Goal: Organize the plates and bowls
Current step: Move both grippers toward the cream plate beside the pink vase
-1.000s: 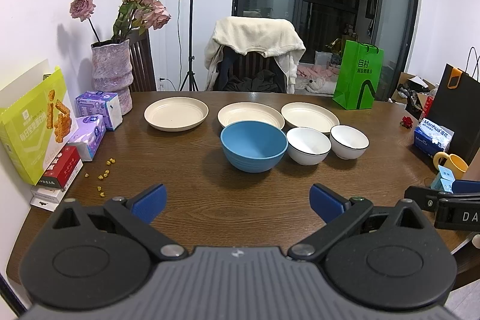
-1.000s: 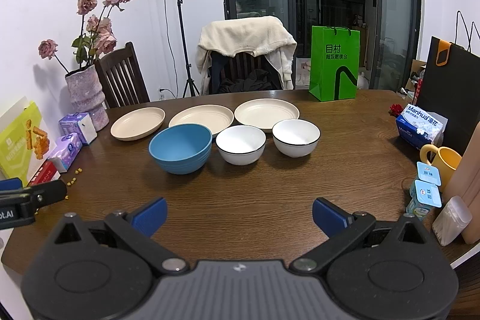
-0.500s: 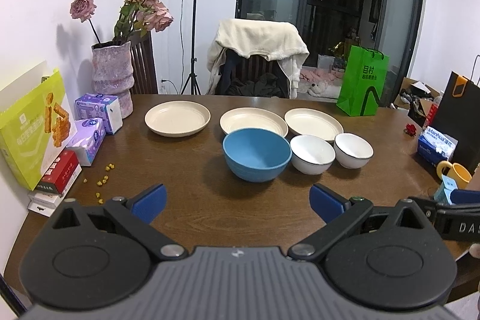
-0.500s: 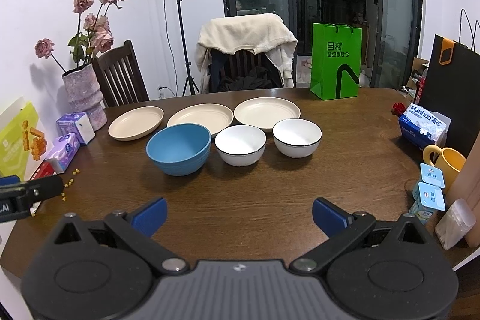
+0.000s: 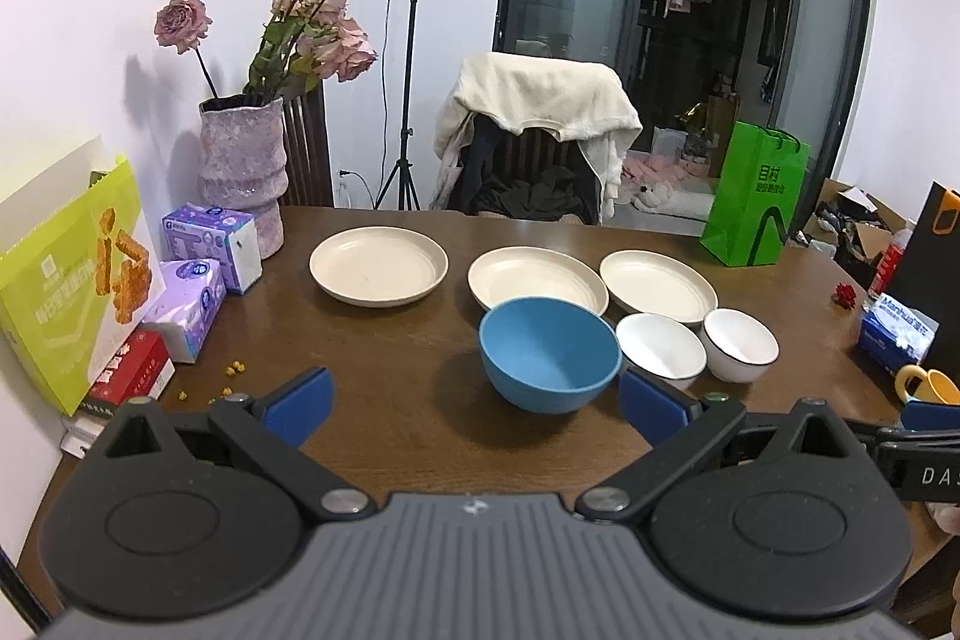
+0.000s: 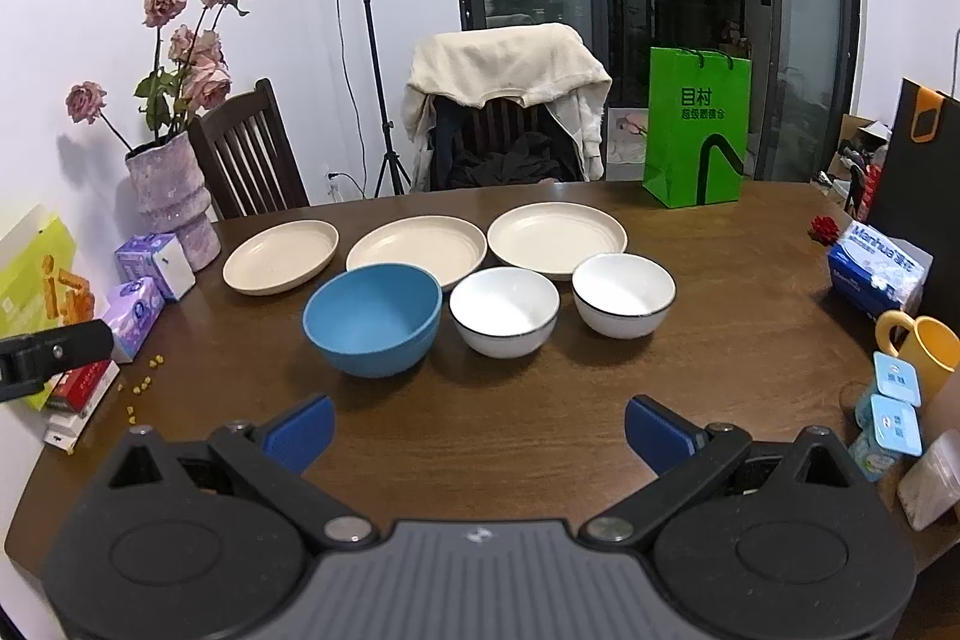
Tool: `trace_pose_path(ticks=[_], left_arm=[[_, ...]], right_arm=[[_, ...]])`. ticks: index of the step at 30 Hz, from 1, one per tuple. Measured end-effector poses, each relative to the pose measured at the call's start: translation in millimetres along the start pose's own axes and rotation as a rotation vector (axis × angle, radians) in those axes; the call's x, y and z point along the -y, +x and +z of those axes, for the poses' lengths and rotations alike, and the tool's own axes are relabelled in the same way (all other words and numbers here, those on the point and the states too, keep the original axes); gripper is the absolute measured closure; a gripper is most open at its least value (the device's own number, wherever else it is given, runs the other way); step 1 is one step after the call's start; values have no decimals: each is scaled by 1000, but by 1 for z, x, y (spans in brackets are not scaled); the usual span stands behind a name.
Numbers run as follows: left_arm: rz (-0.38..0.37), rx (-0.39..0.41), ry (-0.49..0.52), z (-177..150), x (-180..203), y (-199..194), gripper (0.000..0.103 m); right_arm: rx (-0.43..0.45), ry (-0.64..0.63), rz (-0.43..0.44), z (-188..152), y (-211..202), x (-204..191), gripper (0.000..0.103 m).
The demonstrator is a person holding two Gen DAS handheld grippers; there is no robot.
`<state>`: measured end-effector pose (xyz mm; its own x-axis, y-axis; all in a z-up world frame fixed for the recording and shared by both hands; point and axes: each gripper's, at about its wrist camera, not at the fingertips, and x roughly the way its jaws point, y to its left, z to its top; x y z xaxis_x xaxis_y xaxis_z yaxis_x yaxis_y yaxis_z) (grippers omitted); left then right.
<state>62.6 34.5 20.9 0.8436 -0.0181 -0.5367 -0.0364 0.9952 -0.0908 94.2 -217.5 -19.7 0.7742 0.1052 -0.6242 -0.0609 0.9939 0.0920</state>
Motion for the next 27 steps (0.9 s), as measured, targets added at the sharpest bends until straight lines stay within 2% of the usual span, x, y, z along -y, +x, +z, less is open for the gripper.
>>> trace_pose_path(ticks=[17,27], left_arm=[[48,22,14,37,-40,34,0],[75,3,10,63,-65,55,0]], right_arm=[[-9,-12,39,45,50,-44,0],[4,-31,52,72,78,-75,0]])
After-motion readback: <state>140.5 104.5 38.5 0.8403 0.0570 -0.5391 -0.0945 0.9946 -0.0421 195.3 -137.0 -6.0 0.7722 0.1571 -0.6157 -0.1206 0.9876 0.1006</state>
